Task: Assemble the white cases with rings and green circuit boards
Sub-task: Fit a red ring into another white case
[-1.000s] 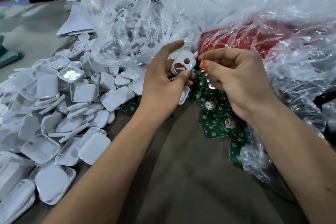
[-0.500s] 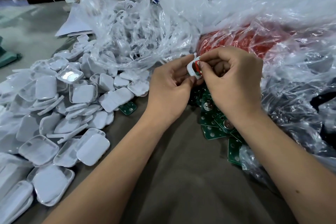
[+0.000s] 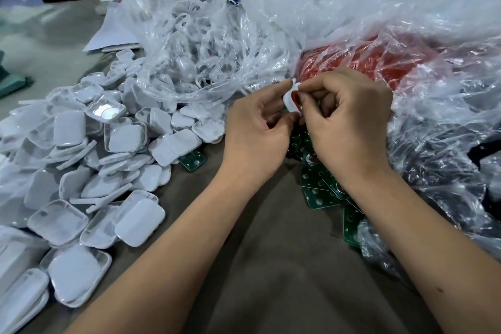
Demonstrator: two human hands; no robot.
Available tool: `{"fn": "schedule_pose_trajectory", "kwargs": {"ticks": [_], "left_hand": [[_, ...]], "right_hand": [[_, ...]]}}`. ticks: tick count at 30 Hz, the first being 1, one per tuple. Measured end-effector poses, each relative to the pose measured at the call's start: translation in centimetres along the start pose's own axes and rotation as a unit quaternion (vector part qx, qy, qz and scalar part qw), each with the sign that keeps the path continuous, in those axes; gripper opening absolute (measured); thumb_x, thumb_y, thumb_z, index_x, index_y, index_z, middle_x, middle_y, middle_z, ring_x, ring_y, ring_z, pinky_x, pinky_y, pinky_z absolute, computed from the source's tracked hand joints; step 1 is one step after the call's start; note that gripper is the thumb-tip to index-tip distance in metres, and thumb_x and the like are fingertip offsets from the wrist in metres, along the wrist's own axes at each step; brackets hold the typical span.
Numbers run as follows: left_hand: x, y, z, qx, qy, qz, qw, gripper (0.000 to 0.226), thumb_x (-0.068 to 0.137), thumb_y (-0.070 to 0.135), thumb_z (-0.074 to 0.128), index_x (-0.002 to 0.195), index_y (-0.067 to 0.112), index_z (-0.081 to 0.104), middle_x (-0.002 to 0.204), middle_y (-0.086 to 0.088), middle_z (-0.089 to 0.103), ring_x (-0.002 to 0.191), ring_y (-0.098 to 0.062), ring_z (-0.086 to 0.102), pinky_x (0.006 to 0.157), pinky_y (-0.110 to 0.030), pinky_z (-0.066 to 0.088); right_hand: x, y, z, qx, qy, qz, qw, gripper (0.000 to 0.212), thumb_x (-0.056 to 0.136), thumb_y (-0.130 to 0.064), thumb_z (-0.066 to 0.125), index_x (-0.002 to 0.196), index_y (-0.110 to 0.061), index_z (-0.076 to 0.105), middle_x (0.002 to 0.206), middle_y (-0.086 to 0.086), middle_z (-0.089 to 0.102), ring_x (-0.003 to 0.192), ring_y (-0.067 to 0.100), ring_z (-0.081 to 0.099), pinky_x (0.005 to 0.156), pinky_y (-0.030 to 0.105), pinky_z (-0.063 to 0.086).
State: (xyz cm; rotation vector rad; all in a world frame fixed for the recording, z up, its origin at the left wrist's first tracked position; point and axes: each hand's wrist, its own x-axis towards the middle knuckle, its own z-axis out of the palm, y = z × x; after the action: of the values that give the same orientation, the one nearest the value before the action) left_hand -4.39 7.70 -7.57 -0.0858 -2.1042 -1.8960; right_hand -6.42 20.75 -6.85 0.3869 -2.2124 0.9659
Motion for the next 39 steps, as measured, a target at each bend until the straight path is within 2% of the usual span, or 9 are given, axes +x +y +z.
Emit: {"fn": "schedule_pose_trajectory", "kwargs": {"ticks": [3, 7, 17, 27, 30, 35, 39], "left_hand": [[0.08, 0.03, -0.05, 0.003, -0.001, -0.001, 1.000, 0.049, 0.086, -0.012, 0.067, 0.130, 0.009, 0.068, 0.117, -0.006, 0.075, 0.107, -0.012, 0.073, 0.093, -0.037, 0.060], [0.18, 0.01, -0.03, 0.008, -0.005, -0.003, 1.000, 0.049, 0.086, -0.010, 0.066, 0.131, 0.009, 0.067, 0.119, -0.007, 0.075, 0.107, -0.014, 0.073, 0.093, -0.039, 0.060], [-0.11, 0.12, 0.11, 0.024, 0.016, 0.015, 0.999, 0.050, 0.084, -0.006, 0.072, 0.130, 0.012, 0.069, 0.124, 0.000, 0.073, 0.111, -0.005, 0.069, 0.095, -0.030, 0.058], [-0.36, 0.04, 0.49, -0.005, 0.016, 0.011, 1.000, 0.049, 0.084, -0.006, 0.062, 0.131, 0.006, 0.068, 0.122, -0.006, 0.074, 0.112, -0.015, 0.071, 0.097, -0.042, 0.058], [-0.32, 0.01, 0.42, -0.001, 0.021, 0.010, 1.000, 0.048, 0.085, -0.008, 0.064, 0.131, 0.007, 0.068, 0.121, -0.005, 0.075, 0.110, -0.011, 0.072, 0.096, -0.039, 0.059], [-0.20, 0.16, 0.26, 0.004, 0.017, 0.002, 1.000, 0.049, 0.085, -0.009, 0.068, 0.130, 0.010, 0.069, 0.122, -0.003, 0.074, 0.110, -0.010, 0.071, 0.095, -0.036, 0.059], [-0.19, 0.41, 0.06, 0.013, 0.021, 0.008, 1.000, 0.048, 0.084, -0.010, 0.069, 0.127, 0.011, 0.070, 0.119, 0.000, 0.075, 0.106, -0.004, 0.071, 0.093, -0.028, 0.059]], "right_hand": [[0.01, 0.07, -0.06, 0.000, 0.001, 0.002, 1.000, 0.005, 0.087, -0.006, 0.078, 0.091, -0.009, 0.081, 0.080, -0.007, 0.066, 0.067, -0.010, 0.049, 0.068, 0.002, 0.038], [0.01, -0.17, -0.21, -0.002, 0.015, 0.007, 1.000, 0.005, 0.087, -0.008, 0.078, 0.091, -0.010, 0.081, 0.081, -0.004, 0.070, 0.066, 0.002, 0.054, 0.068, 0.002, 0.039], [0.01, -0.59, -0.17, -0.018, 0.002, -0.003, 1.000, 0.008, 0.088, -0.003, 0.077, 0.093, -0.007, 0.081, 0.084, 0.001, 0.072, 0.072, 0.004, 0.056, 0.072, -0.002, 0.037], [-0.04, -0.73, -0.33, -0.008, 0.002, 0.008, 1.000, 0.007, 0.089, -0.004, 0.076, 0.093, -0.008, 0.080, 0.084, -0.007, 0.064, 0.070, 0.002, 0.054, 0.071, 0.001, 0.038], [-0.09, -0.72, -0.32, -0.008, 0.003, 0.004, 1.000, 0.007, 0.089, -0.004, 0.076, 0.093, -0.008, 0.080, 0.085, -0.008, 0.064, 0.068, -0.002, 0.051, 0.071, 0.000, 0.037], [-0.07, -0.48, -0.24, -0.007, -0.003, 0.001, 1.000, 0.008, 0.089, -0.003, 0.076, 0.094, -0.008, 0.080, 0.084, -0.006, 0.065, 0.070, 0.001, 0.053, 0.070, 0.002, 0.039], [-0.09, -0.48, -0.16, -0.008, -0.014, -0.005, 1.000, 0.010, 0.088, -0.001, 0.075, 0.094, -0.007, 0.081, 0.083, -0.001, 0.069, 0.069, 0.004, 0.054, 0.068, 0.002, 0.040]]}}
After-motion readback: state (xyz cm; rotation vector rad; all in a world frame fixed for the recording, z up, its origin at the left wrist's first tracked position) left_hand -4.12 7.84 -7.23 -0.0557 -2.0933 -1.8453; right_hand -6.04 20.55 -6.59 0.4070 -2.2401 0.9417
